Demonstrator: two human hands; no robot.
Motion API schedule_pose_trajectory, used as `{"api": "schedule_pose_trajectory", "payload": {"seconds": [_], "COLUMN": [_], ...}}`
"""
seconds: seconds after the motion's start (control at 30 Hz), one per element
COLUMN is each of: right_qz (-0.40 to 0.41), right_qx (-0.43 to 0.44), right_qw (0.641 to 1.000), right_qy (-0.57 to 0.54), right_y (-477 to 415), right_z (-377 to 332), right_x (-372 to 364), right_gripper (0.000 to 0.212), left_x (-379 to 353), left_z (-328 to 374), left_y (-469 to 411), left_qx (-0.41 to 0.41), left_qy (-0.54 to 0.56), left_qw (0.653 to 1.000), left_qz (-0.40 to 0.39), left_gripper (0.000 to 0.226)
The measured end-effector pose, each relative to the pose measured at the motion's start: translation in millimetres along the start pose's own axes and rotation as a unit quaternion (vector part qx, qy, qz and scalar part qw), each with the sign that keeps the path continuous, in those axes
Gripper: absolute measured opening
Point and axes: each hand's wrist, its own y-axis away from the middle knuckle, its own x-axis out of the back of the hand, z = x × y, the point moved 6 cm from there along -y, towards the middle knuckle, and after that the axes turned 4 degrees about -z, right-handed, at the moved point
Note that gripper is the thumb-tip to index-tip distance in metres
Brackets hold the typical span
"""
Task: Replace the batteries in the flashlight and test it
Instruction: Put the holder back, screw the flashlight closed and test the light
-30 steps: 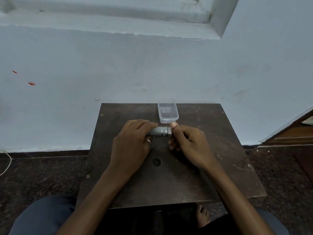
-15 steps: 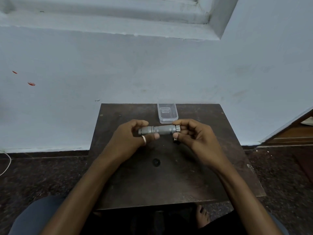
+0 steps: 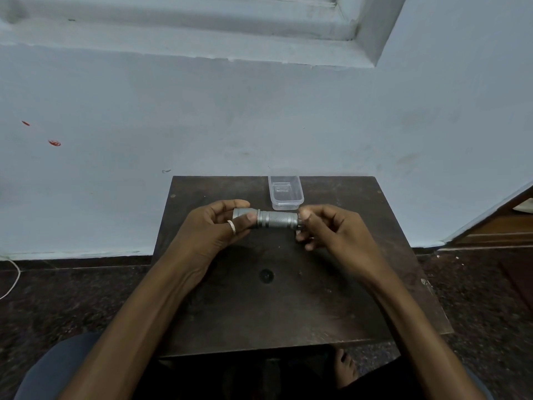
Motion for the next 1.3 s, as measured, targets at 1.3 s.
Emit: {"api": "schedule_pose_trajectory", "payload": {"seconds": [1.3], "right_qz": [0.015], "right_qx": [-0.022], "right_qw": [0.992], "right_qy": [0.123], "right_y": [4.4], "right_z": [-3.4], "right_x": [-8.8], "right_gripper": [0.056], "left_x": [-5.0], "left_z": [-3.3], "left_y": [1.3], "left_qx": [-0.009], "left_qy": [0.017], "left_qw": [1.0], "left_qz": [-0.002], "left_gripper": [0.038]}}
